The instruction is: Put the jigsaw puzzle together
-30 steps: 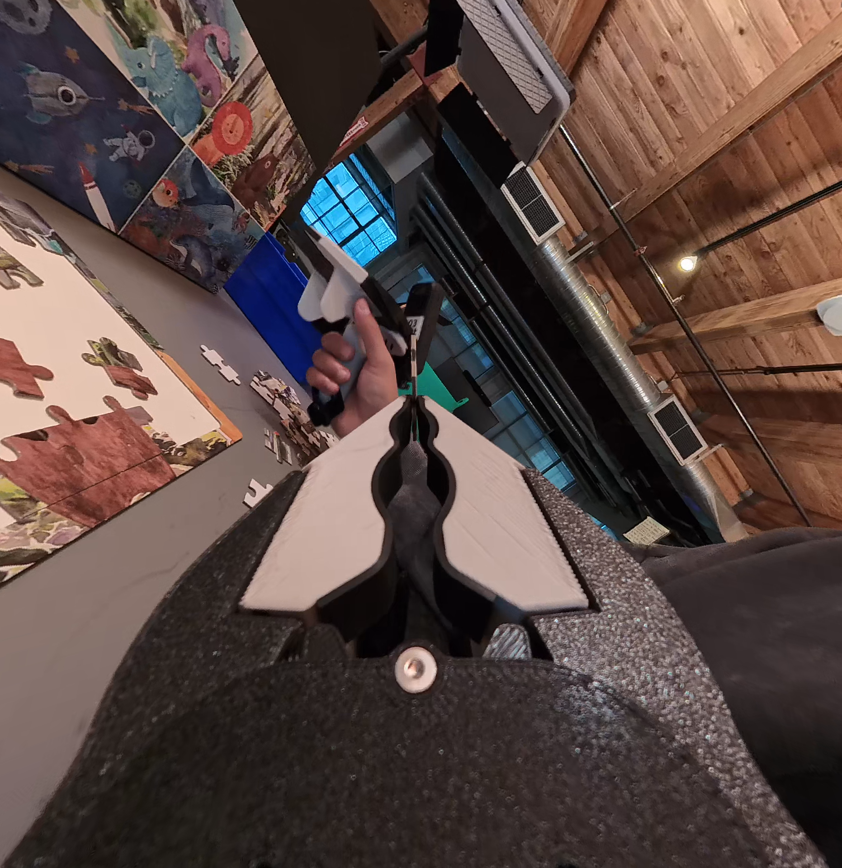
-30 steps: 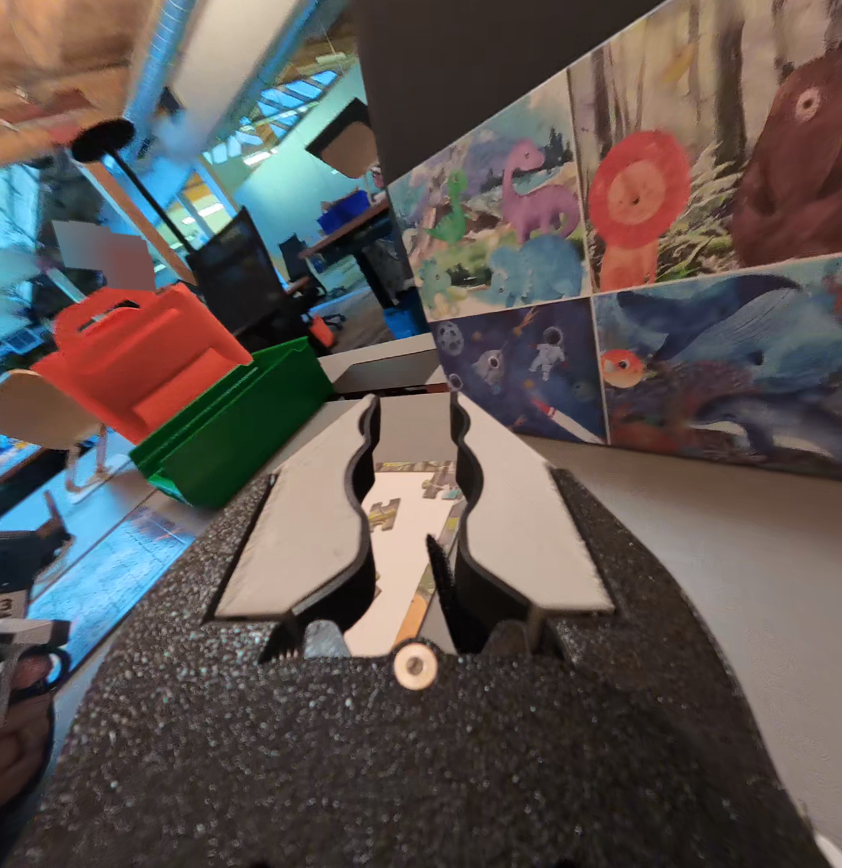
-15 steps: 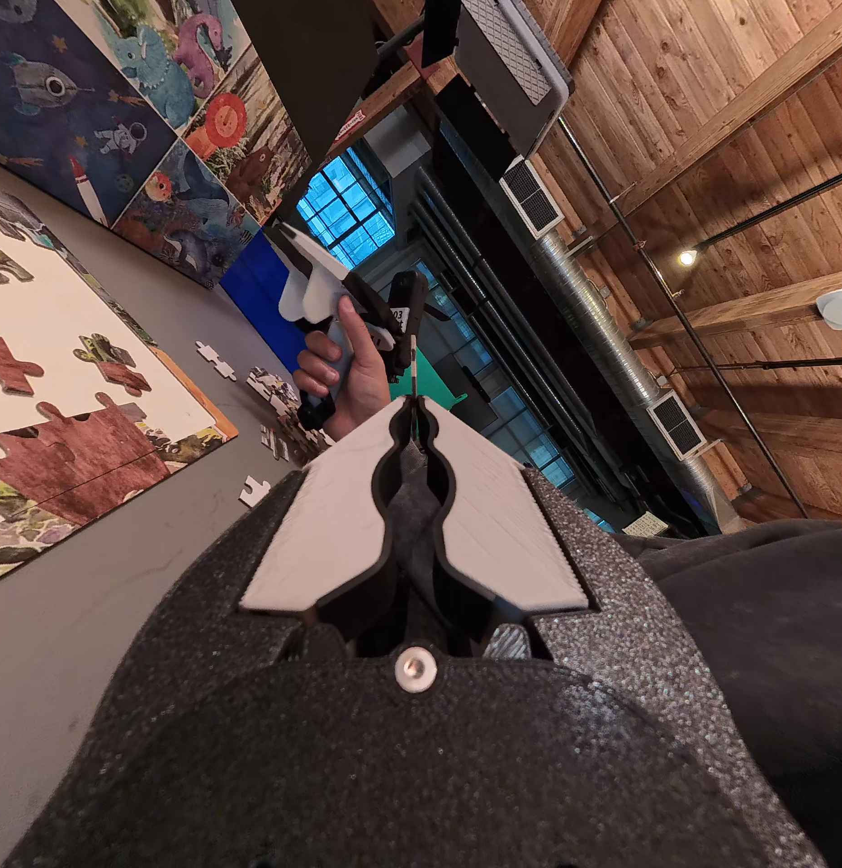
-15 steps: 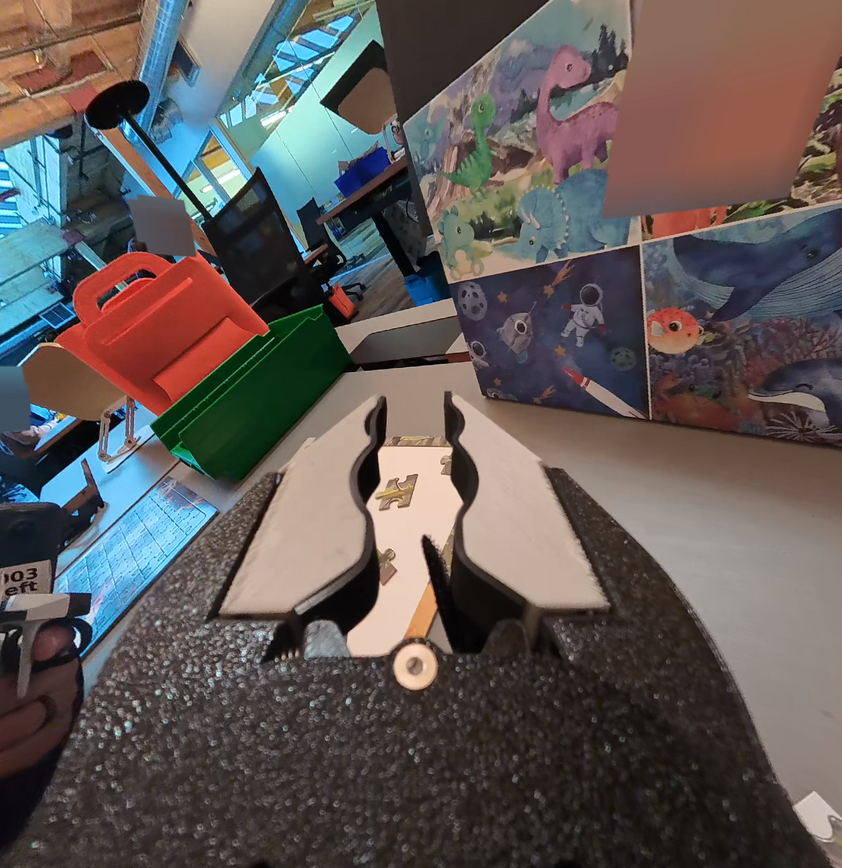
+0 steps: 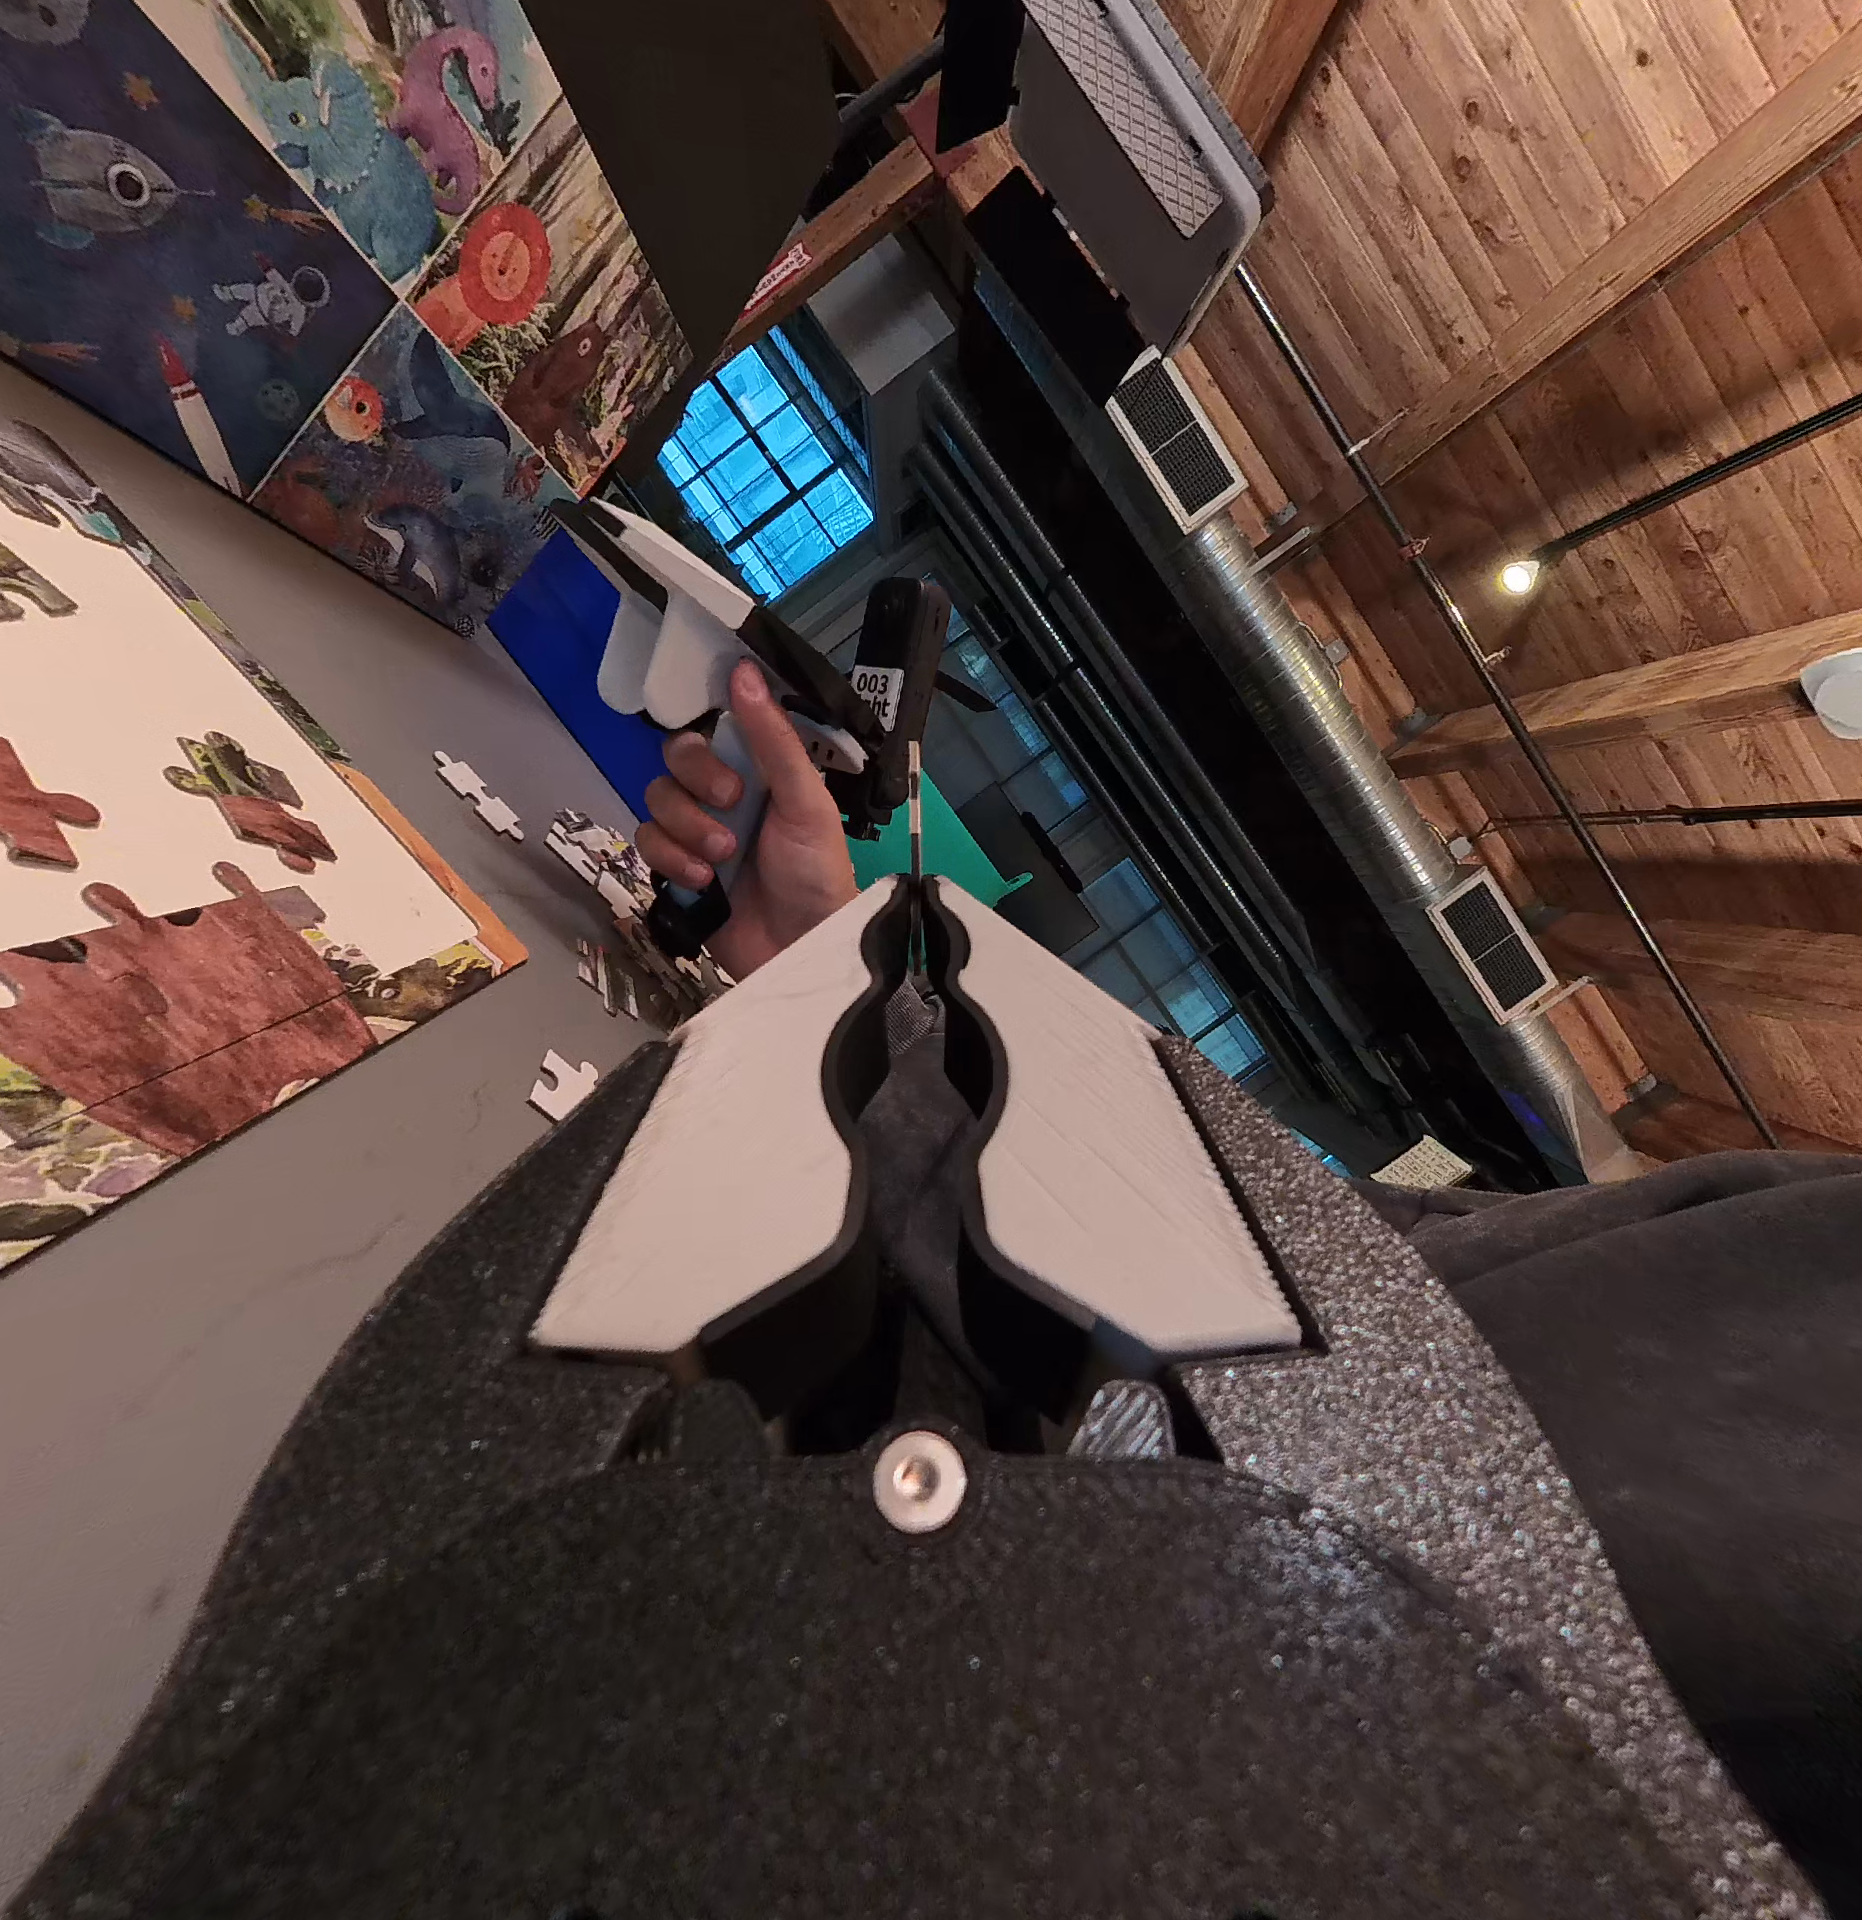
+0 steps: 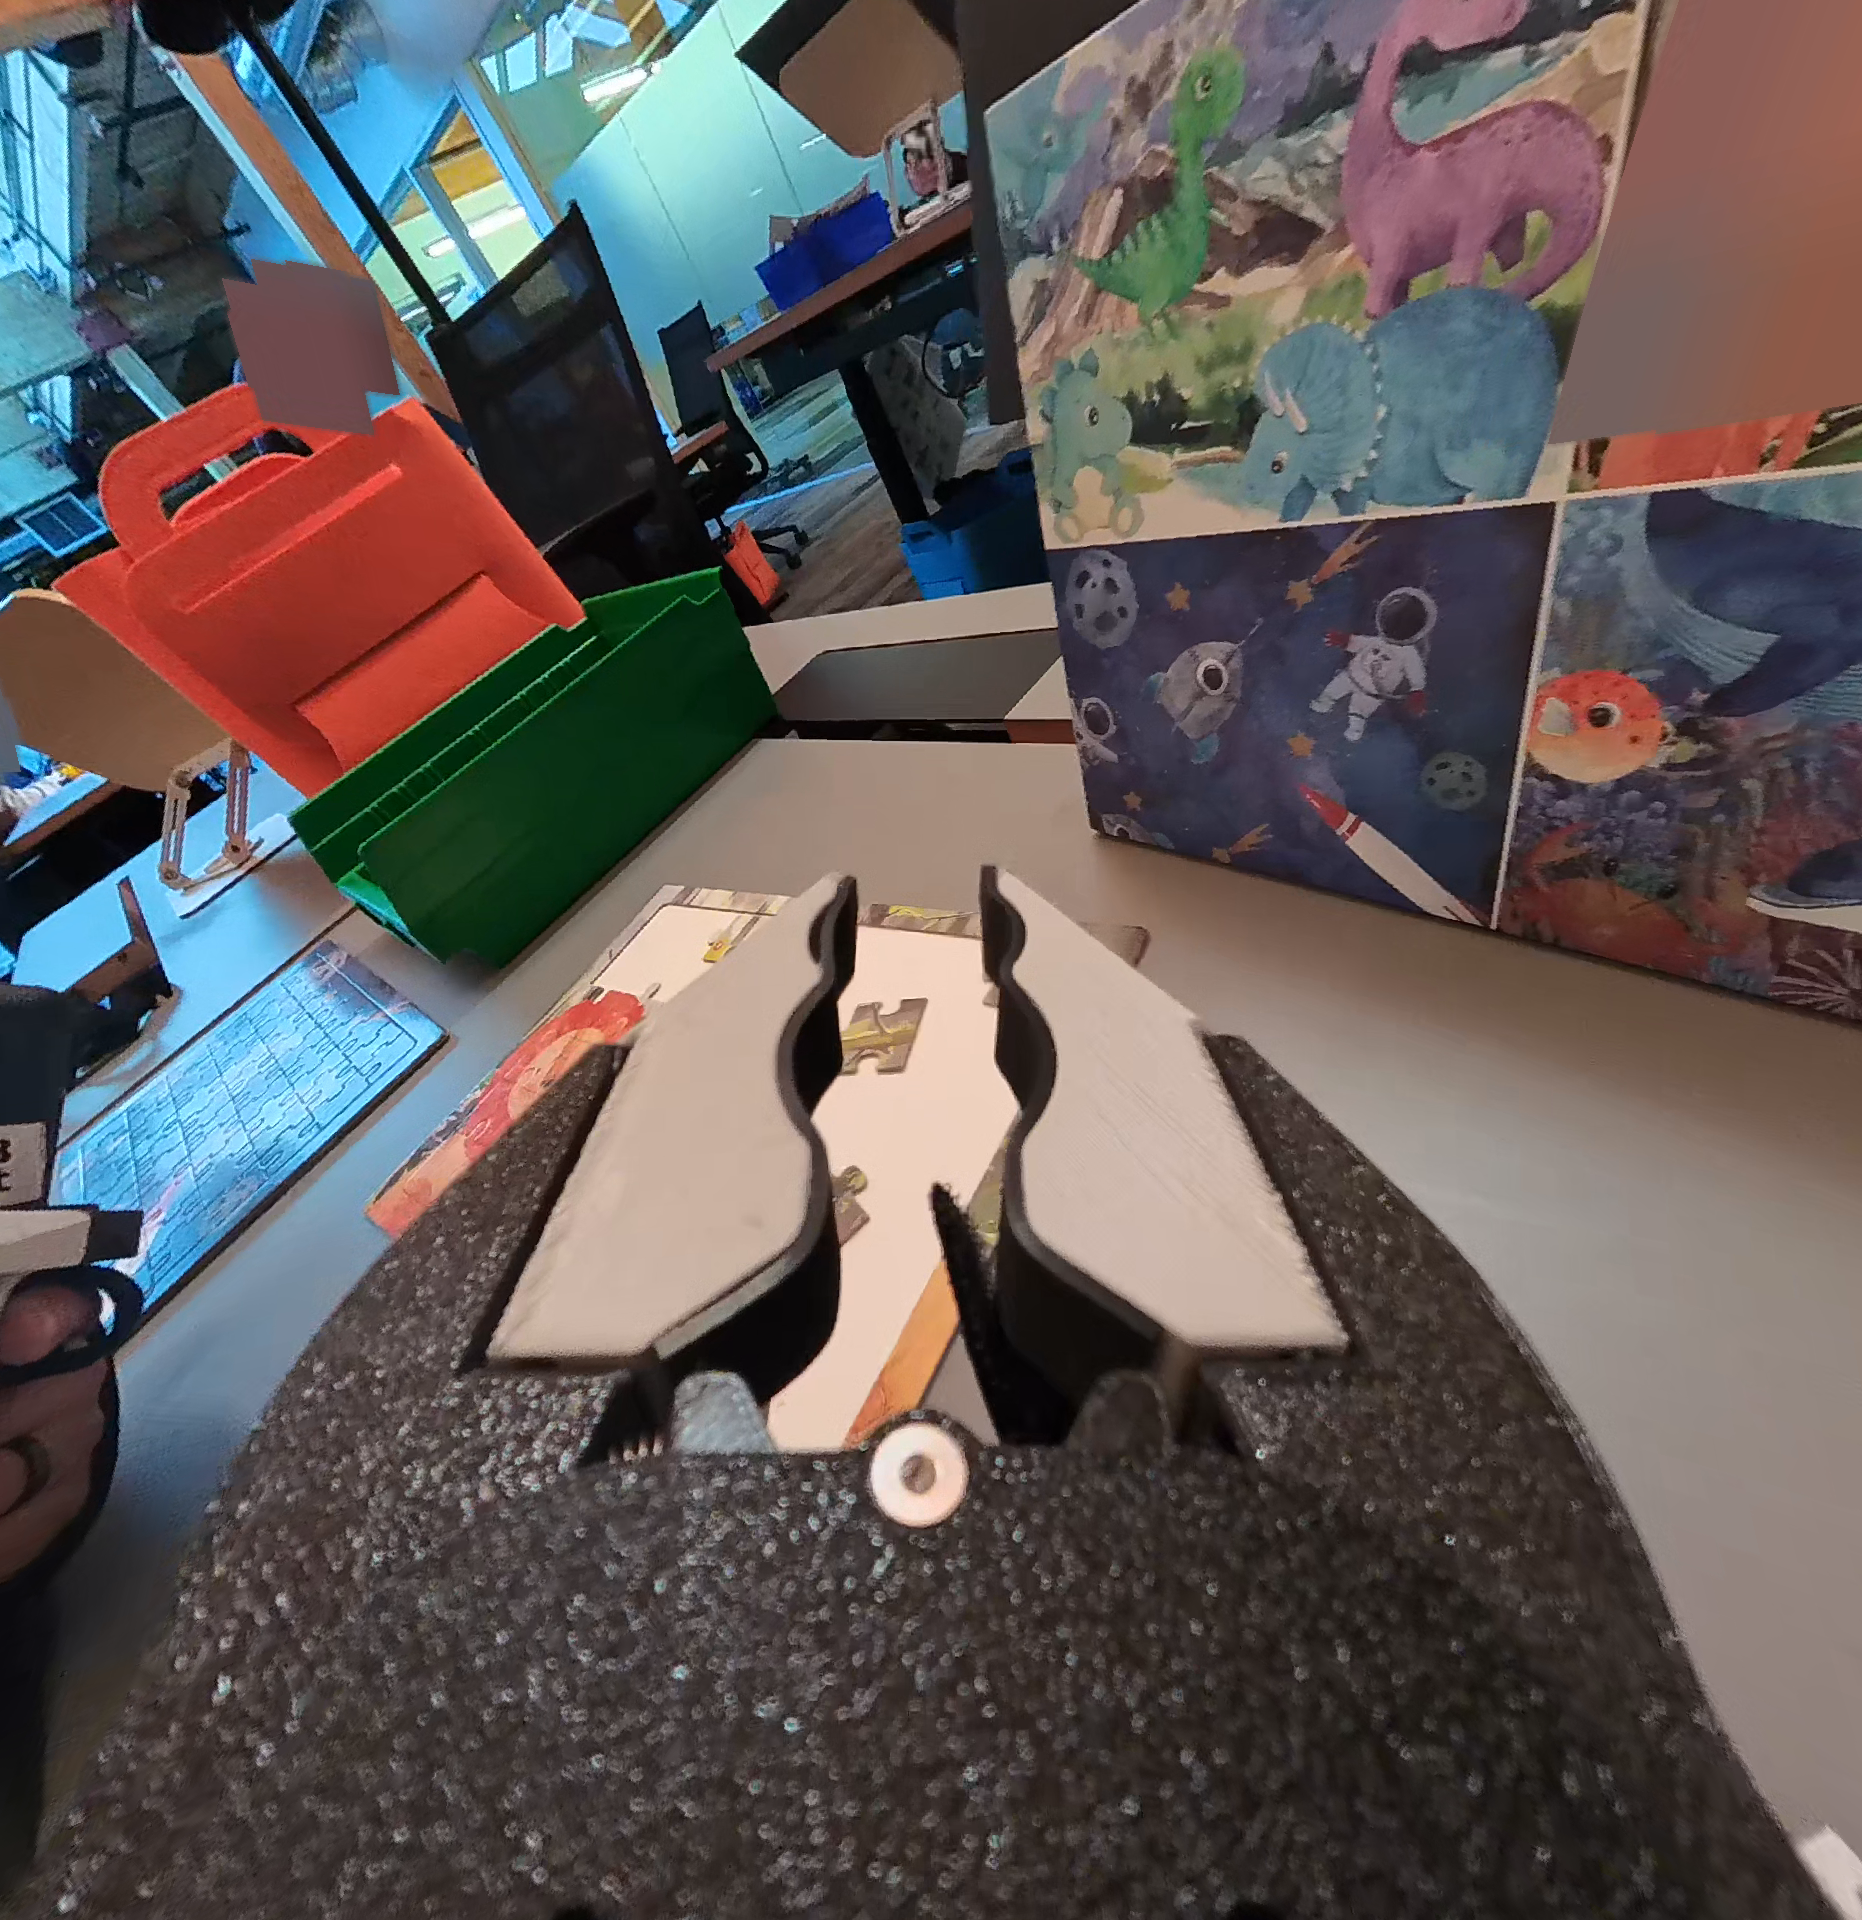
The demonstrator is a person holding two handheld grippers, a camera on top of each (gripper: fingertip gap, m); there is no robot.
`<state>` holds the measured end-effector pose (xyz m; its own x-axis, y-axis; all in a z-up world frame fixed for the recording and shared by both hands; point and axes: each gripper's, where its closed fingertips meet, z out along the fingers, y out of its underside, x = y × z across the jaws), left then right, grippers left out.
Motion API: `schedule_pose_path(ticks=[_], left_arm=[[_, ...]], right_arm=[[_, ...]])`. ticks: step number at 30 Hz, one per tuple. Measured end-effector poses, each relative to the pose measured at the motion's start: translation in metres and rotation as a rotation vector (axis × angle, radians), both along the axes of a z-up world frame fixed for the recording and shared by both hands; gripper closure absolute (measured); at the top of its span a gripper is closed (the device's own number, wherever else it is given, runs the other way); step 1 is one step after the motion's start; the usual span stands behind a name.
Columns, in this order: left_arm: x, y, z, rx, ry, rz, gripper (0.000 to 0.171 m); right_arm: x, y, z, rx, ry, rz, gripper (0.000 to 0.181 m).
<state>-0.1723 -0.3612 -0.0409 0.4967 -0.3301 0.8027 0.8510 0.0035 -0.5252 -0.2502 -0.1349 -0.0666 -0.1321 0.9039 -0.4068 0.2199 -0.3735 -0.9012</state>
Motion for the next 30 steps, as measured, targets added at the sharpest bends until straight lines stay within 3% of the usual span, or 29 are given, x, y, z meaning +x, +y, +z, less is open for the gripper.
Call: schedule_pose_path(ticks=[11,30], left_arm=[[-0.0003,0.0,-0.0002,0.001,-0.006,-0.001,0.171],[-0.0009,-0.0006,0.0004,0.006,-0.01,-0.002,0.171]], right_arm=[[0.0022,0.0018,0.0063,-0.084,0.04,0.016,0.158],[0.0006,-0.0032,0.0012,-0.051,0.015,0.026,0.158]])
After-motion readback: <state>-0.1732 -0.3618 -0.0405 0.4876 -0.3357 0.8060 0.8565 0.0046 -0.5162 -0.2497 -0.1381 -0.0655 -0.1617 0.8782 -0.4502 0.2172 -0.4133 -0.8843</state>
